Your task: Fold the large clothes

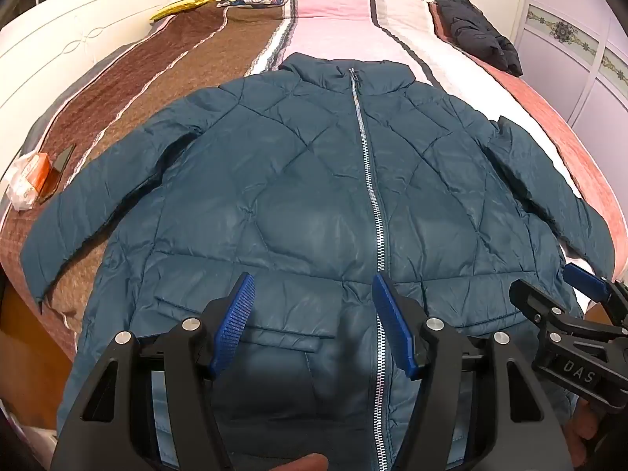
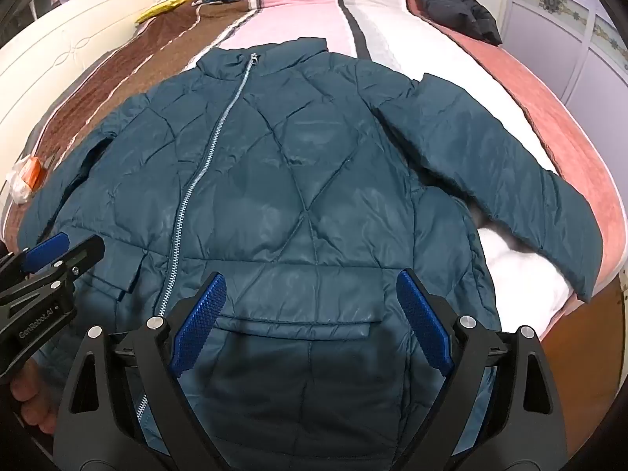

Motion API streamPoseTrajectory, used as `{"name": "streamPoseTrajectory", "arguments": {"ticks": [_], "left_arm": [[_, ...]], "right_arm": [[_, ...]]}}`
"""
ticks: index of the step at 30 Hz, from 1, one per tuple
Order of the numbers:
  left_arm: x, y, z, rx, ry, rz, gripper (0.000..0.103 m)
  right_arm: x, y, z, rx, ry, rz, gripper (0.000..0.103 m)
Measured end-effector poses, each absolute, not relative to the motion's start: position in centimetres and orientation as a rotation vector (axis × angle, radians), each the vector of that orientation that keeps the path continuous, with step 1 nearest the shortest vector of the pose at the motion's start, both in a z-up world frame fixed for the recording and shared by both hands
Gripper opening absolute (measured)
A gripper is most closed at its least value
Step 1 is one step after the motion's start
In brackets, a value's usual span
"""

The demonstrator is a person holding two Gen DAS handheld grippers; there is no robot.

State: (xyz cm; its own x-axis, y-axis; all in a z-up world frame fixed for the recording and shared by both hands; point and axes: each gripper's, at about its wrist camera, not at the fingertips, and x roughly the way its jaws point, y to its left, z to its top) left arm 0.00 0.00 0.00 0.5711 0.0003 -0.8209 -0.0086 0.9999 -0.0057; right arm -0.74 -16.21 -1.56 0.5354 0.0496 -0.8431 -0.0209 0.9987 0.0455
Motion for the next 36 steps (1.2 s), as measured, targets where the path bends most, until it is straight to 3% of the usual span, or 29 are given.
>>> {"name": "streamPoseTrajectory", "arguments": {"ticks": [36], "left_arm": [[0.29, 0.32, -0.38, -0.016, 0.985, 0.021, 0.063]], "right_arm": [[-0.58, -16.37, -1.86, 0.034, 1.014, 0.041, 0.088]]}}
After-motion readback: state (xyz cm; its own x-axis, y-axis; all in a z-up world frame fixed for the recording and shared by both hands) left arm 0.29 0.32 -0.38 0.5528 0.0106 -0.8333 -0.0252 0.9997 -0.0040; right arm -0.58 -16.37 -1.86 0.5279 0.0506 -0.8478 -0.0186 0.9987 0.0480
